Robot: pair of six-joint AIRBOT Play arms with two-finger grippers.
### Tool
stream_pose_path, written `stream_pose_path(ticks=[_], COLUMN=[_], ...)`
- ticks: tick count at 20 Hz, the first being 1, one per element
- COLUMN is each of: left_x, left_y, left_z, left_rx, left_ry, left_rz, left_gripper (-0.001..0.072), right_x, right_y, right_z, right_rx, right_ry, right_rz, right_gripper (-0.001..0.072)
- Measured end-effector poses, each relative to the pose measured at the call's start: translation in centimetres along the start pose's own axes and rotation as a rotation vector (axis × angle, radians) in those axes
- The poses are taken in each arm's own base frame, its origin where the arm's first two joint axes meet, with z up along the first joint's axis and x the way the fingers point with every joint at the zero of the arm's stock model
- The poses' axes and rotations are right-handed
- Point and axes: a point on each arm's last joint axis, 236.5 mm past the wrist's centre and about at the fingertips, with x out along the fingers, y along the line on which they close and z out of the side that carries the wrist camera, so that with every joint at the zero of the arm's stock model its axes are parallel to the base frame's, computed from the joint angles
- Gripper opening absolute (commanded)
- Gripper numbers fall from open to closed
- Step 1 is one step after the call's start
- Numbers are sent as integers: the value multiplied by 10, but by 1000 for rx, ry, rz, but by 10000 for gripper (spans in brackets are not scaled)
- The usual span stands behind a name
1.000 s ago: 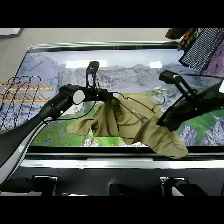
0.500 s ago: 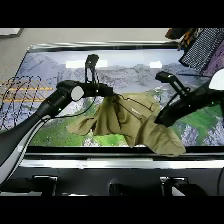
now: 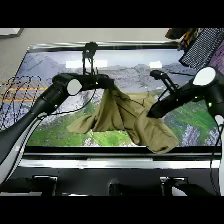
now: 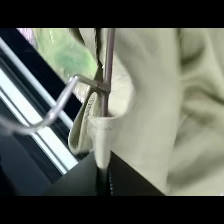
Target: Fold the clothes and pants, and hang the long-sleeved shirts on hangers.
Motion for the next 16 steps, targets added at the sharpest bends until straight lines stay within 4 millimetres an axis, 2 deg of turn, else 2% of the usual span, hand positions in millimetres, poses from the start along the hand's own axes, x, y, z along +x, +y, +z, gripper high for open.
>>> stream_pose_path(ticks=[3, 5, 7, 9, 11, 13, 14, 15, 16], left_x=[-17, -29, -38, -45, -51, -58, -61, -63, -65], left_y=[-14, -28, -42, -52, -58, -59, -58, -58, -57], left_z=[8, 2, -21, -56, -90, -107, -114, -116, -115], left_rx=[12, 23, 42, 40, 17, -16, -28, -38, -48], left_ry=[-7, 28, 97, 170, 216, 209, 210, 200, 190], left_rz=[-25, -52, -84, -115, -142, -160, -164, -170, -171], left_gripper=[14, 12, 12, 12, 15, 32, 134, 327, 590], right_x=[8, 9, 6, 2, -6, -15, -20, -25, -29], right_y=[-6, -4, 4, 14, 26, 38, 44, 50, 54], right_z=[19, 35, 49, 57, 54, 48, 45, 43, 41], right_rx=[4, 1, -1, -9, -38, -70, -87, -101, -113], right_ry=[-66, -129, -188, -224, -225, -218, -218, -219, -222], right_rz=[10, 29, 66, 100, 119, 126, 127, 126, 123], right_gripper=[20, 20, 20, 20, 20, 20, 20, 20, 20])
